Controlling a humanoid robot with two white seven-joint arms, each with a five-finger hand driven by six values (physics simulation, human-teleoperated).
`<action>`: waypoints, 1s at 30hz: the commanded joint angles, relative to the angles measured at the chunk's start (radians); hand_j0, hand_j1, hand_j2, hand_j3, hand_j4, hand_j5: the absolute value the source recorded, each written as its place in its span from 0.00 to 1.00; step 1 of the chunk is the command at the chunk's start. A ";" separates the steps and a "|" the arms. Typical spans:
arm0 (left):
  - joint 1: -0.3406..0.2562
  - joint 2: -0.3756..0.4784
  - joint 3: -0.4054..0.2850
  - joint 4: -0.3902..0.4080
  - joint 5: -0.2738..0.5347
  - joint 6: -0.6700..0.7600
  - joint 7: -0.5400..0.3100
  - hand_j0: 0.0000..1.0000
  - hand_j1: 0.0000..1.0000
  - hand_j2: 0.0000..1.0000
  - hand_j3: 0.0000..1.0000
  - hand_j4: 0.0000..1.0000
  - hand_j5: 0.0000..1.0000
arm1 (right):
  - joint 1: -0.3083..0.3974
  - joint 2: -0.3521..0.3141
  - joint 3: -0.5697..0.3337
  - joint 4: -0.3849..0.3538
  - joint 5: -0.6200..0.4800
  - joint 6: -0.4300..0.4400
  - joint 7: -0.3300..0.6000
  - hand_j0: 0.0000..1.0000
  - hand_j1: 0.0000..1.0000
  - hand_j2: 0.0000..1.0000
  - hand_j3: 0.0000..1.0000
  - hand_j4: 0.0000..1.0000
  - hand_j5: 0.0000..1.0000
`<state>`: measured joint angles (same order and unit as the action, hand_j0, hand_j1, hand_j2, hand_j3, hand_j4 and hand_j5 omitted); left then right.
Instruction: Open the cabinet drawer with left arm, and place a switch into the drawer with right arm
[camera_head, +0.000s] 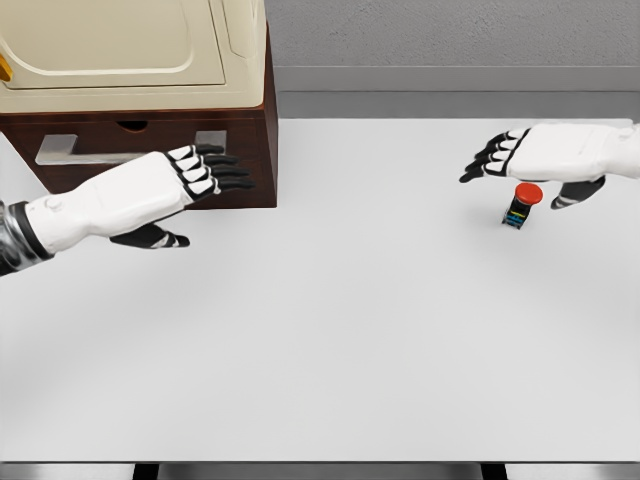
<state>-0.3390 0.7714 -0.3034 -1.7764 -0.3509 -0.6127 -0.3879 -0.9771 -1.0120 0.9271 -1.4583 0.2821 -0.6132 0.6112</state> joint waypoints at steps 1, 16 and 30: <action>-0.002 0.005 0.006 0.002 0.049 0.002 -0.046 1.00 1.00 1.00 1.00 1.00 1.00 | -0.002 0.020 0.021 0.067 -0.001 0.002 0.000 1.00 1.00 1.00 1.00 1.00 1.00; -0.058 -0.023 0.004 0.161 0.064 0.054 -0.066 1.00 1.00 1.00 1.00 1.00 1.00 | -0.017 0.127 0.045 0.309 0.069 0.002 0.000 1.00 1.00 1.00 1.00 1.00 1.00; -0.080 -0.050 -0.028 0.255 0.063 0.056 -0.066 1.00 1.00 1.00 1.00 1.00 1.00 | -0.015 0.170 0.045 0.401 0.126 0.002 0.000 1.00 1.00 1.00 1.00 1.00 1.00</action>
<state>-0.4203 0.7188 -0.3326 -1.5400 -0.2695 -0.5593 -0.4547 -0.9925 -0.8482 0.9738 -1.0621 0.4027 -0.6132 0.6112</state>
